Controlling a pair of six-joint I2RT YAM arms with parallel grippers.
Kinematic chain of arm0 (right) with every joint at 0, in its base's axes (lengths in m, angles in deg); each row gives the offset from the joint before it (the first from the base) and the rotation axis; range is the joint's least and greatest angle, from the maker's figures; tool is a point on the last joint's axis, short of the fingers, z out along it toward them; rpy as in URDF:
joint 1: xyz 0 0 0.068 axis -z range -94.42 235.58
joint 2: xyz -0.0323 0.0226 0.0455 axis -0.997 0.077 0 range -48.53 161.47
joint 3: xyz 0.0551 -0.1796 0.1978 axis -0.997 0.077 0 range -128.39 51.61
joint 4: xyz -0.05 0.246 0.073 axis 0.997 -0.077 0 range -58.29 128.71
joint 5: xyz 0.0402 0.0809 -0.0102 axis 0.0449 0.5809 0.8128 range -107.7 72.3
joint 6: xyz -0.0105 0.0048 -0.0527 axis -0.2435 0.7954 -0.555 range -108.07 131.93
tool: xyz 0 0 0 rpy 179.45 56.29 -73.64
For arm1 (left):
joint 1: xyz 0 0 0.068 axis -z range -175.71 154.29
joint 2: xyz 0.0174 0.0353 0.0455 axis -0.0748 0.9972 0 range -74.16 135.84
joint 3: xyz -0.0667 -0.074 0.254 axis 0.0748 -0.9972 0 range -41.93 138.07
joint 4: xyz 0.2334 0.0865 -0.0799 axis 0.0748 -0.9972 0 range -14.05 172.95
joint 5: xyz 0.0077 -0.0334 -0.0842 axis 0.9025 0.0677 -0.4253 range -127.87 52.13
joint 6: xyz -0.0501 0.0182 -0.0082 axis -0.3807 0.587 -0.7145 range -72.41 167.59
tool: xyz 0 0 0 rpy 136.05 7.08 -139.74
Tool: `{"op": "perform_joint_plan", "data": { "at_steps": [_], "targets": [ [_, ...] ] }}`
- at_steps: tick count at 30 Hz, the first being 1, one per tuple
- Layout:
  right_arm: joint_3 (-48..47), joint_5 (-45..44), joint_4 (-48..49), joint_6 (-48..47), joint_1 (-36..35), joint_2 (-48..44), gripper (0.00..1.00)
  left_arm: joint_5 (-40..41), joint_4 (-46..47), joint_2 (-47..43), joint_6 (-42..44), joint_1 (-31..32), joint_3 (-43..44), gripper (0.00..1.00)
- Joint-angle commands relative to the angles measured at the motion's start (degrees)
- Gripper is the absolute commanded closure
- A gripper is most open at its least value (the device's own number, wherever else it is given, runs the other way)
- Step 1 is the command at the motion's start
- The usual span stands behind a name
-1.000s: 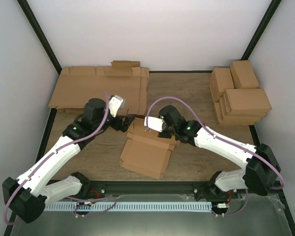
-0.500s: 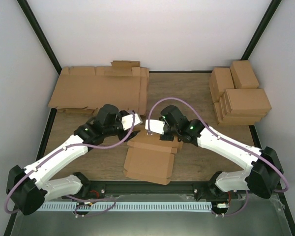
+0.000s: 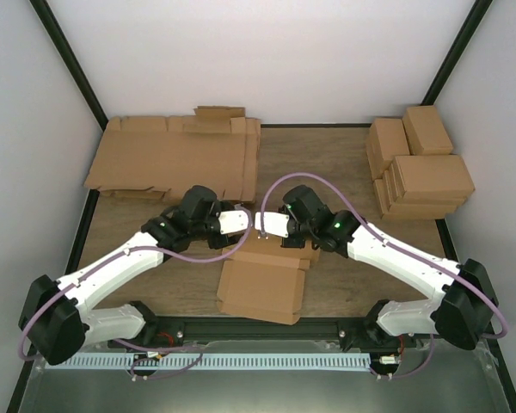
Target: Fold the paper box
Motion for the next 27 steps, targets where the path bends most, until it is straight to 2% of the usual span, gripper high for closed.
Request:
{"op": "perform_joint_plan", "data": {
  "at_steps": [1, 4, 7, 10, 13, 17, 19, 21, 24, 27],
  "targets": [
    [0.2, 1.9, 0.6, -1.1, -0.5, -1.2, 0.99, -1.9, 1.2, 2.3, 2.5, 0.2, 0.8, 0.38],
    [0.1, 1.8, 0.6, -1.3, -0.5, -1.0, 0.99, -2.0, 0.9, 3.1, 2.9, 0.3, 0.9, 0.48],
    [0.0, 1.5, 0.7, -1.4, -0.5, -1.1, 0.99, -1.9, 0.1, 3.4, 4.0, 0.6, 0.9, 0.65],
    [0.0, 1.5, 1.0, -1.5, -0.5, -1.0, 0.98, -1.5, -1.9, 3.6, 5.5, 1.1, 1.8, 0.95],
    [0.1, 1.6, 0.9, -2.2, -0.5, -1.0, 0.96, -0.3, -1.7, 2.0, 6.0, 1.9, 1.2, 0.96],
    [0.6, 0.6, 1.8, -2.2, -0.5, -2.2, 0.86, 2.0, -2.0, -0.5, 6.2, 3.8, 0.2, 0.96],
    [0.8, 0.1, 3.0, -1.7, -0.5, -3.5, 0.72, 4.2, -2.4, -1.5, 6.0, 5.5, -0.1, 0.96],
    [1.0, -0.1, 4.5, -0.8, -0.5, -5.6, 0.67, 6.2, -3.1, -2.2, 5.2, 6.9, -0.5, 0.96],
    [1.6, 1.1, 8.0, 1.5, -0.5, -9.5, 0.52, 8.5, -3.9, -3.2, 4.2, 8.8, -0.8, 0.96],
    [3.5, 2.1, 12.4, 4.5, -0.5, -13.9, 0.42, 10.1, -4.0, -4.2, 3.1, 10.0, -1.6, 0.96]
  ]
}}
